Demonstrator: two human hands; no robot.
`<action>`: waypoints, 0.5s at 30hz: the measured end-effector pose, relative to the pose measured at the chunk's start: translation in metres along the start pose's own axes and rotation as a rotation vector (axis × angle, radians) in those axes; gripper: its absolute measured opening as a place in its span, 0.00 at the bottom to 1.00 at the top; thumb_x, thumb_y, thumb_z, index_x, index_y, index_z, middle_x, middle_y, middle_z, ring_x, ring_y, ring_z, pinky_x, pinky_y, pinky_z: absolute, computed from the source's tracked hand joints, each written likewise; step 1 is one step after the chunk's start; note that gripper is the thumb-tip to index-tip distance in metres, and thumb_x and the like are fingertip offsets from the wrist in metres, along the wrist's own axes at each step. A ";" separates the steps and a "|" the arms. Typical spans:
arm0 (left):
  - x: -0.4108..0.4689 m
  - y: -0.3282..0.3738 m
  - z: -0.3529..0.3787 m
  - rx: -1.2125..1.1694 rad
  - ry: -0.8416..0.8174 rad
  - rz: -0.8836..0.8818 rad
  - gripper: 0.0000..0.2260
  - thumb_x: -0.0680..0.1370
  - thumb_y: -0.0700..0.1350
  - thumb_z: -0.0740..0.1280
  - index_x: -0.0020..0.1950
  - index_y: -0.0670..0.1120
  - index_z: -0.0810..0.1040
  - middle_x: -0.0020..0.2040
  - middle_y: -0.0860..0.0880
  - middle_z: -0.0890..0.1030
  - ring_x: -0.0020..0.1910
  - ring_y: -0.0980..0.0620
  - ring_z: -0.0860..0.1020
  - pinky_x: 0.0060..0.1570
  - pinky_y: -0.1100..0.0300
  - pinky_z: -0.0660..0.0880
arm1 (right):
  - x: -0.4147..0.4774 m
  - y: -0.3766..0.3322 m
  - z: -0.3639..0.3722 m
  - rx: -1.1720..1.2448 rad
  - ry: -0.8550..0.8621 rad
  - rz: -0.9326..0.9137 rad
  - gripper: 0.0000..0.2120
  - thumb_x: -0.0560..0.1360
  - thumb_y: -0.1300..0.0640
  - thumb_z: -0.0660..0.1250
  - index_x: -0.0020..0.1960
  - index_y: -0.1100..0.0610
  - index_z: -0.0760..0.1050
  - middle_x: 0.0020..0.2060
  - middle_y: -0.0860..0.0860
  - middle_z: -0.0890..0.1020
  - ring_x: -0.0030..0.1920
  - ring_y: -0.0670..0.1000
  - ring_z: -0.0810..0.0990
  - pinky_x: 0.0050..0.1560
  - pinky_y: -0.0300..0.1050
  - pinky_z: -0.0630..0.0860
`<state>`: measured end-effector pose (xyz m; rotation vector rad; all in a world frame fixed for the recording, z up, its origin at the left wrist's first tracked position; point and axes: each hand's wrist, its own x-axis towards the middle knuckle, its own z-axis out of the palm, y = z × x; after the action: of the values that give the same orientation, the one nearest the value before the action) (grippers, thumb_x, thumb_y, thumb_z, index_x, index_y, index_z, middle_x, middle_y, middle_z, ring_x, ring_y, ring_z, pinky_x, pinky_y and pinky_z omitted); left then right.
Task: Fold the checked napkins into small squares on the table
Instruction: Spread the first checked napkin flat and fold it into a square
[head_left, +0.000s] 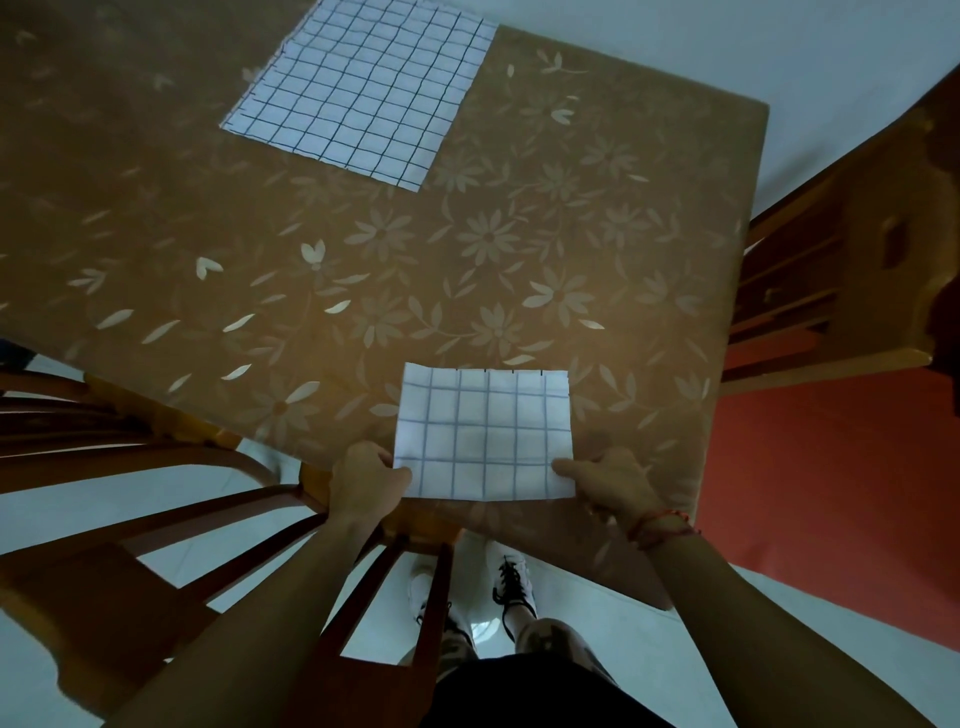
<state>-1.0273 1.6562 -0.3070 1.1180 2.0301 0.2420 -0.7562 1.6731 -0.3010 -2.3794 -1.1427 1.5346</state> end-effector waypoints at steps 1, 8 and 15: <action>0.000 0.000 -0.001 0.025 0.013 0.006 0.05 0.74 0.41 0.71 0.41 0.39 0.81 0.37 0.45 0.82 0.34 0.55 0.75 0.31 0.65 0.70 | 0.001 -0.001 0.001 -0.010 -0.005 -0.011 0.18 0.71 0.49 0.72 0.28 0.59 0.76 0.16 0.49 0.73 0.15 0.47 0.70 0.20 0.37 0.67; 0.000 -0.005 0.000 0.085 0.066 0.054 0.05 0.74 0.39 0.69 0.40 0.46 0.78 0.36 0.51 0.79 0.36 0.58 0.75 0.32 0.67 0.68 | 0.011 -0.011 0.001 -0.018 0.054 -0.087 0.13 0.70 0.48 0.73 0.32 0.55 0.79 0.28 0.49 0.78 0.31 0.49 0.77 0.29 0.39 0.72; 0.021 -0.001 -0.005 0.083 0.100 0.056 0.05 0.75 0.39 0.68 0.40 0.46 0.77 0.36 0.50 0.79 0.39 0.52 0.77 0.35 0.61 0.72 | 0.029 -0.023 -0.004 0.051 0.008 -0.022 0.11 0.67 0.52 0.75 0.34 0.59 0.81 0.33 0.56 0.84 0.36 0.57 0.84 0.41 0.53 0.82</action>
<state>-1.0380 1.6728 -0.3154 1.2377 2.1150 0.2488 -0.7593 1.7084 -0.3107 -2.3306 -1.1101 1.5272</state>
